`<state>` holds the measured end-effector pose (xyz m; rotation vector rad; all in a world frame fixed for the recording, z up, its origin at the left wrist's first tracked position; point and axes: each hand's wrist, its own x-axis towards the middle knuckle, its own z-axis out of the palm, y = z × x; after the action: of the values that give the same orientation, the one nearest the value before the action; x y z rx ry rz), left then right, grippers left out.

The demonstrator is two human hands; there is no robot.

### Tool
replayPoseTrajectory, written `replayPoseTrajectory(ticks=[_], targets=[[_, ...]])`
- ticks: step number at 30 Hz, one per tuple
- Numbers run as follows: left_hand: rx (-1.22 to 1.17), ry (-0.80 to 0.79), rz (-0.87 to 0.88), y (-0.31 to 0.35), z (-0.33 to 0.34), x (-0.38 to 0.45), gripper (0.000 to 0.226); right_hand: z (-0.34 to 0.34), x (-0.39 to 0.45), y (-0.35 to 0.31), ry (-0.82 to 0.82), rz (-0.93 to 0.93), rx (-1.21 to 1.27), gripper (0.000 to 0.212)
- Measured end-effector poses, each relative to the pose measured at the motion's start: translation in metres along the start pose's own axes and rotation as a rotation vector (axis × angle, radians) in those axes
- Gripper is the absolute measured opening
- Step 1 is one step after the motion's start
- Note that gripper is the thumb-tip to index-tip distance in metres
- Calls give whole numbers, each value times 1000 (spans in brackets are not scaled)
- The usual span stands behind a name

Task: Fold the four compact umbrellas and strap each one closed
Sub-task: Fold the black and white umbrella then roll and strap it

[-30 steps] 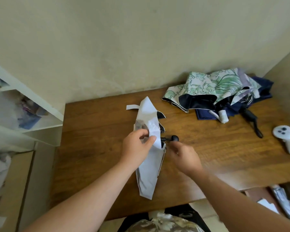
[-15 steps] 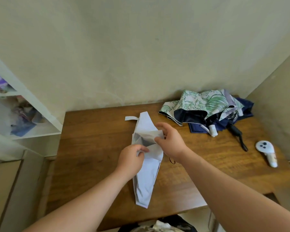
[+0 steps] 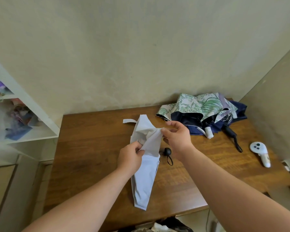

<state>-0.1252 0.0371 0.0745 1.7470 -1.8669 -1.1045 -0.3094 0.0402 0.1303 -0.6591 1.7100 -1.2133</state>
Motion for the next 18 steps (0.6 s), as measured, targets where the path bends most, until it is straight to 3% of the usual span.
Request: replayPoseTrajectory(ticks=[3, 5, 7, 9, 12, 15, 18], targets=[[-86, -150, -15, 1, -3, 0, 3, -3, -3, 1, -22, -67, -74, 20], [-195, -212, 4, 8, -6, 3, 20, -2, -7, 3, -127, -98, -98, 30], [-261, -179, 36, 16, -9, 7, 21, 1, -10, 7, -207, -132, -214, 42], [-302, -110, 21, 21, -8, 10, 12, 3, -11, 11, -195, -147, -298, 37], [-374, -57, -94, 21, -6, 10, 12, 2, -11, 11, -118, -107, -196, 28], [-544, -179, -203, 28, -10, 4, 18, -1, -13, 10, -143, -111, -226, 25], [-694, -241, -437, 43, -22, 5, 30, -1, -13, 11, -191, -114, -280, 25]])
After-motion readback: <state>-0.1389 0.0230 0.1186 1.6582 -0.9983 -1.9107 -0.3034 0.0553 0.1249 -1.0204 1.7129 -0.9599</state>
